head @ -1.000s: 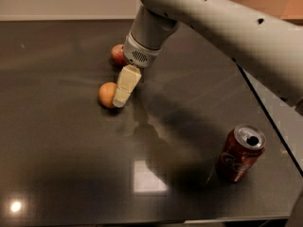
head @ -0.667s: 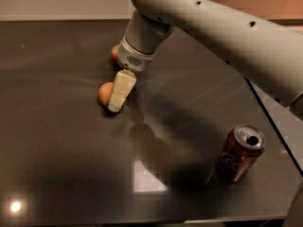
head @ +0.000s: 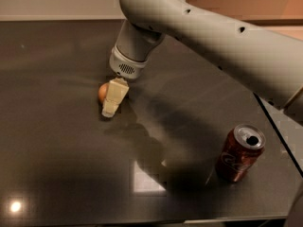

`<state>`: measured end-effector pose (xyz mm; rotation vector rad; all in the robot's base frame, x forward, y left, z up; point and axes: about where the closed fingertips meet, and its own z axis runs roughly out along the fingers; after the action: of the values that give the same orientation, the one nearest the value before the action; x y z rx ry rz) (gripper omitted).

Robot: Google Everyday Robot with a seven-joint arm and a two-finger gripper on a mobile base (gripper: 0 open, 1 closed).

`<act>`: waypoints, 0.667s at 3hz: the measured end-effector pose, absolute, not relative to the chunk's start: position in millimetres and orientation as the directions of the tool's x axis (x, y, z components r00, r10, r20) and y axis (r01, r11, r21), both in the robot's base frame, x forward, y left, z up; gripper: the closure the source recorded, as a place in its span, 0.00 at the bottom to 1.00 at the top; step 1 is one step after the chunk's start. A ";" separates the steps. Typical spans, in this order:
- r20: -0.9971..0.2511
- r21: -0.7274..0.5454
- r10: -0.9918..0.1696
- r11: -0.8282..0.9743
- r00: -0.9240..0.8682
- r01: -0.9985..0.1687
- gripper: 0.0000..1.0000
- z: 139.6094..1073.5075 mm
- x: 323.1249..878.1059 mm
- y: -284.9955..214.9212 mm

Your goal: Move orange near coke can

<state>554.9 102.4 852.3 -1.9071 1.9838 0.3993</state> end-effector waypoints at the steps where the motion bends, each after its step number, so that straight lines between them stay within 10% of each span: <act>1: -0.447 -0.050 -0.894 0.037 -0.011 -0.998 0.40 852.5 553.4 107.4; 2: -0.451 -0.055 -0.893 0.038 -0.009 -0.998 0.63 857.5 551.5 104.7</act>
Offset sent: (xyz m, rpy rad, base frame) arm -0.0040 -0.0032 0.0122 0.0162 -0.0183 0.0063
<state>551.5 104.7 857.5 -1.9127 1.9609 0.3990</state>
